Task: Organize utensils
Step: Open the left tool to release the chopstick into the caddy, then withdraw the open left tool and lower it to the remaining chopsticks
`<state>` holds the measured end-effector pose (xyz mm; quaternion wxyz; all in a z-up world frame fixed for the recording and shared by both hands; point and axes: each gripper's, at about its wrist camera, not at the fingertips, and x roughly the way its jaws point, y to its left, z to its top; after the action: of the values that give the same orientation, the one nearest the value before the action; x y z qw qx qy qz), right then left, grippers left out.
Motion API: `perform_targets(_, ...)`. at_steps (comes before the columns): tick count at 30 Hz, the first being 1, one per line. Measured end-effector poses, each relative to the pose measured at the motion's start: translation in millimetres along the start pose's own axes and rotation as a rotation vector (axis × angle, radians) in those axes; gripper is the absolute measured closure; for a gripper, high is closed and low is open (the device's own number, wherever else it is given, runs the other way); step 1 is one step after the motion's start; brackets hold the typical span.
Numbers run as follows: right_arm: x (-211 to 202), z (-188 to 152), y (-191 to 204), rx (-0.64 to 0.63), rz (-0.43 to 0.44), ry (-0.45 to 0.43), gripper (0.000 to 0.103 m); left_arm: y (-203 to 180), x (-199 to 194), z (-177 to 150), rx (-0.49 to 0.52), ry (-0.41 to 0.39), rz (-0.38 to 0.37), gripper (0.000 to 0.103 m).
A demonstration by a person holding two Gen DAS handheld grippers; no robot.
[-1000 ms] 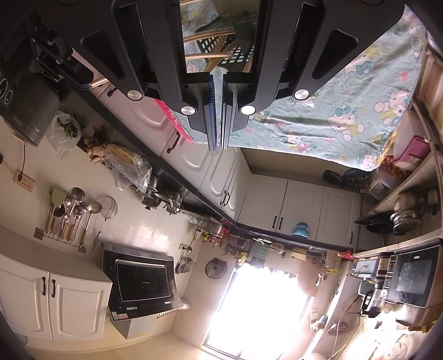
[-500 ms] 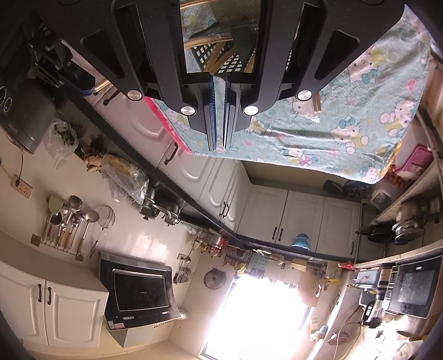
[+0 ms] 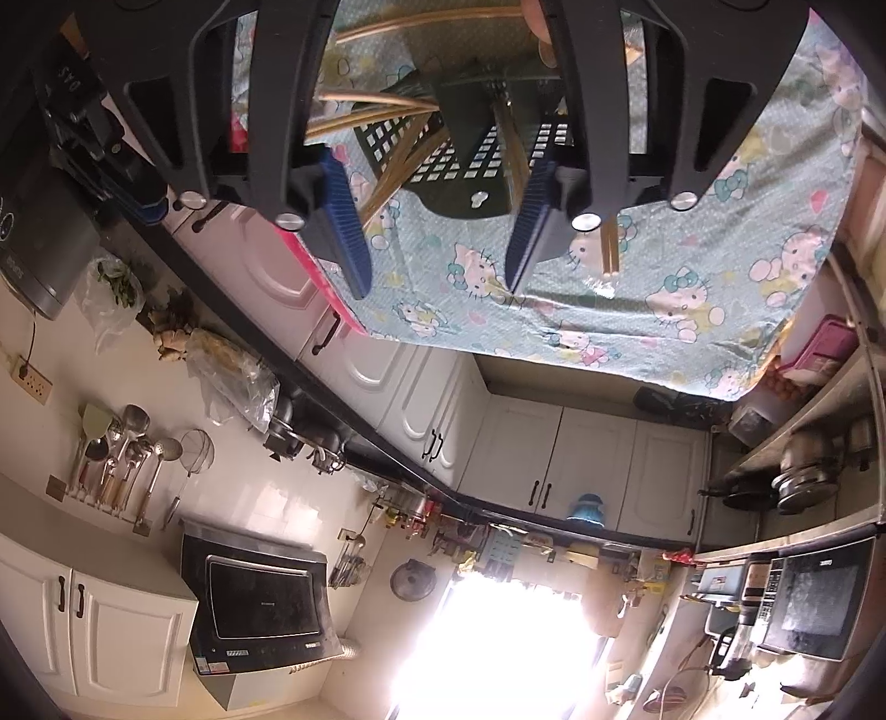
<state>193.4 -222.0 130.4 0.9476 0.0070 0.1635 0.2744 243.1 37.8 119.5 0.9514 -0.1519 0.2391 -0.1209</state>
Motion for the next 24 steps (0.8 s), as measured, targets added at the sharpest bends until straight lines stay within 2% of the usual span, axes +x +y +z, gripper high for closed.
perform_targets(11,-5,-6,-1,0.008,0.002,0.004,0.067,-4,-15,-9,0.038,-0.006,0.012,0.031)
perform_targets(24,-15,-22,0,0.020,0.007,0.026,0.050,-5,-31,-25,0.064,-0.009,0.038,0.015)
